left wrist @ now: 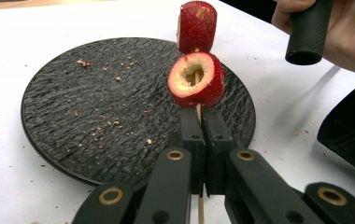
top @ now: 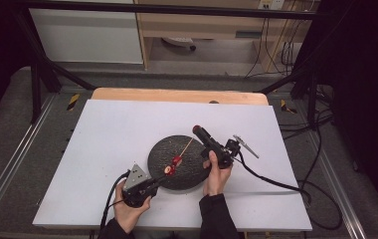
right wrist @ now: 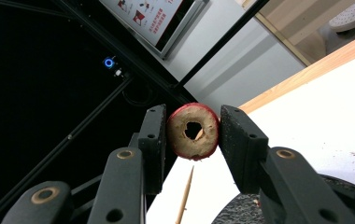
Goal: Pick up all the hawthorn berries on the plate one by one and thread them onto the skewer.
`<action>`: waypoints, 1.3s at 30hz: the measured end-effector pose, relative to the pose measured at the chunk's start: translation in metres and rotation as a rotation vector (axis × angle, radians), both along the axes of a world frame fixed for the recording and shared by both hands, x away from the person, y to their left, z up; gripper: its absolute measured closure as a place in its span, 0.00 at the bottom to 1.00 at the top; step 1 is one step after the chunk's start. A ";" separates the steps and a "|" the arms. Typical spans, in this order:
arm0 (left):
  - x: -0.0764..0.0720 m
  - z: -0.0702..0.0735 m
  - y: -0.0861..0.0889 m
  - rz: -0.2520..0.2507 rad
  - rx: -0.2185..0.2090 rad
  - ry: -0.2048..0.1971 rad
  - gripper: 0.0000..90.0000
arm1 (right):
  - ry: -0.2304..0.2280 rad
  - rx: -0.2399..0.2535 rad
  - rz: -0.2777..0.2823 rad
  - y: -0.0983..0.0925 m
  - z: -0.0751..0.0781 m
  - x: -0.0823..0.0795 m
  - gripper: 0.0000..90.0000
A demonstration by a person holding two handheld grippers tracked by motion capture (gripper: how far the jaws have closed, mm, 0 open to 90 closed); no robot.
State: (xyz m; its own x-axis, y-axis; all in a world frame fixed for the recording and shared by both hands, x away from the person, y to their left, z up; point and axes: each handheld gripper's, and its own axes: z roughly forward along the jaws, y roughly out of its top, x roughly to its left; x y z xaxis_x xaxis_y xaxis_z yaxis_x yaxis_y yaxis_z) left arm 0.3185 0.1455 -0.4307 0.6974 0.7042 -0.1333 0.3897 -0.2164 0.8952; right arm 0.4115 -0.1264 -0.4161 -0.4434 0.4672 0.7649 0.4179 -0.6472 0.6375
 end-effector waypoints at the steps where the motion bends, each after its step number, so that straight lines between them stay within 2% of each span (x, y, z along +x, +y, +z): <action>1: 0.000 0.000 0.000 0.001 0.000 0.000 0.98 | -0.002 0.003 0.001 0.000 0.000 0.000 0.70; 9: 0.000 0.001 -0.003 0.017 -0.016 -0.012 0.98 | 0.001 0.026 0.011 0.001 -0.002 -0.001 0.70; 17: 0.001 0.001 -0.014 0.044 -0.025 -0.034 0.98 | 0.010 0.057 0.022 0.003 -0.005 -0.002 0.70; 19: 0.002 0.001 -0.017 0.047 -0.028 -0.029 0.98 | 0.011 0.061 0.024 0.004 -0.005 -0.002 0.70; 25: 0.002 0.001 -0.021 0.056 -0.019 -0.036 0.98 | 0.008 0.064 0.014 0.004 -0.006 -0.004 0.70; 28: 0.001 0.002 -0.022 0.071 -0.020 -0.053 0.98 | 0.013 0.075 0.006 0.004 -0.005 -0.004 0.70; 33: 0.000 0.001 -0.023 0.089 -0.004 -0.053 0.98 | 0.041 0.097 -0.008 0.005 -0.006 -0.003 0.70; 39: 0.001 0.000 -0.024 0.100 -0.009 -0.039 0.98 | 0.051 0.103 -0.013 0.007 -0.009 -0.003 0.70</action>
State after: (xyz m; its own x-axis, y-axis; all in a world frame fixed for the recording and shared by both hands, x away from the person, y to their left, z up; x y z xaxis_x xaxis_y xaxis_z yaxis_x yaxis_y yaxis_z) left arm 0.3196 0.1211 -0.4306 0.6288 0.7692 -0.1138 0.3733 -0.1703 0.9119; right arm 0.4087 -0.1193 -0.4248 -0.3974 0.3903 0.8305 0.4394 -0.7135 0.5457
